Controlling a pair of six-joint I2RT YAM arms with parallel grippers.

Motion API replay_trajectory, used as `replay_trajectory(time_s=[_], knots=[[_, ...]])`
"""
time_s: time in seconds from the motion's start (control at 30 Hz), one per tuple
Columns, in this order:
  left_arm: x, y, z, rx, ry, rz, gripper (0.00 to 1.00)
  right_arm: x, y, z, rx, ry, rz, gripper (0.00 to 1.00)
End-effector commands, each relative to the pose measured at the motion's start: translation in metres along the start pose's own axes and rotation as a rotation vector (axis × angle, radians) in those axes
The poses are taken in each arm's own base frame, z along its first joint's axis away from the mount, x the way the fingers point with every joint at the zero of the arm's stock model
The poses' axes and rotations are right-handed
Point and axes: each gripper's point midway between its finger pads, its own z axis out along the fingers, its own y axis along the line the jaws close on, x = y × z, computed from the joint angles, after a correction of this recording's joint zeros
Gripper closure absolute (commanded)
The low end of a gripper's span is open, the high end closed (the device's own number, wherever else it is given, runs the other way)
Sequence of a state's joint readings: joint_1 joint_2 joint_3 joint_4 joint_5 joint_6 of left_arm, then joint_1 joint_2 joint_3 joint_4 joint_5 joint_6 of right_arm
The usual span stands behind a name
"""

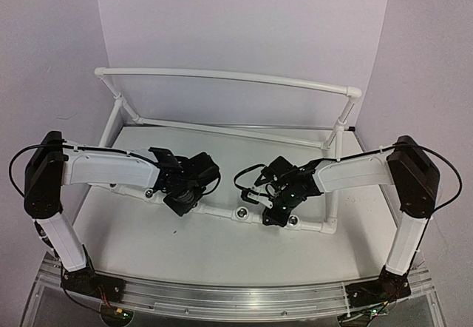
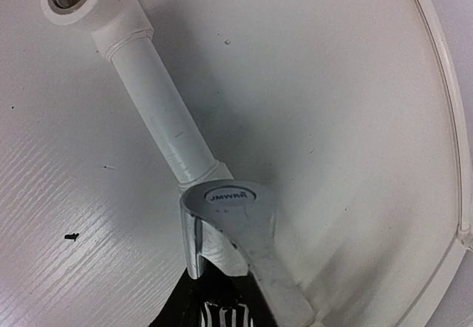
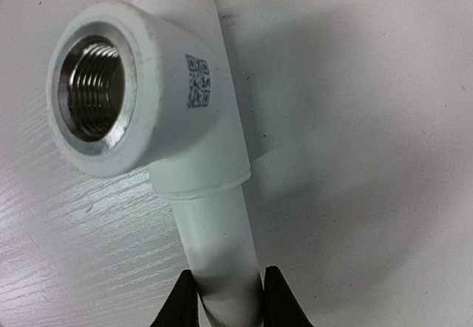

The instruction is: Install the water faucets

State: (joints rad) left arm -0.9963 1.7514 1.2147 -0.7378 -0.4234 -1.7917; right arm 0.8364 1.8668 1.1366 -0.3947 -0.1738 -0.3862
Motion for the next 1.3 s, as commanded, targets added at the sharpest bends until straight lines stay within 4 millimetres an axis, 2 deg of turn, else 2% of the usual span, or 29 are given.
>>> replay_trajectory(time_s=[0.0, 0.4, 0.7, 0.83, 1.27], knots=[[0.031, 0.028, 0.043, -0.087, 0.147, 0.145, 1.0, 0.0, 0.001, 0.003, -0.01, 0.009, 0.082, 1.0], [0.04, 0.024, 0.051, -0.103, 0.184, 0.355, 1.0, 0.001, 0.001, 0.003, -0.01, 0.009, 0.081, 1.0], [0.05, 0.023, 0.059, -0.083, 0.228, 0.6, 1.0, 0.0, 0.001, 0.001, -0.011, 0.007, 0.078, 1.0], [0.061, 0.027, 0.063, -0.073, 0.286, 0.713, 1.0, 0.0, 0.002, 0.001, -0.011, 0.007, 0.077, 1.0], [0.076, 0.036, 0.065, -0.028, 0.438, 1.022, 1.0, 0.0, 0.003, -0.001, -0.016, 0.003, 0.072, 1.0]])
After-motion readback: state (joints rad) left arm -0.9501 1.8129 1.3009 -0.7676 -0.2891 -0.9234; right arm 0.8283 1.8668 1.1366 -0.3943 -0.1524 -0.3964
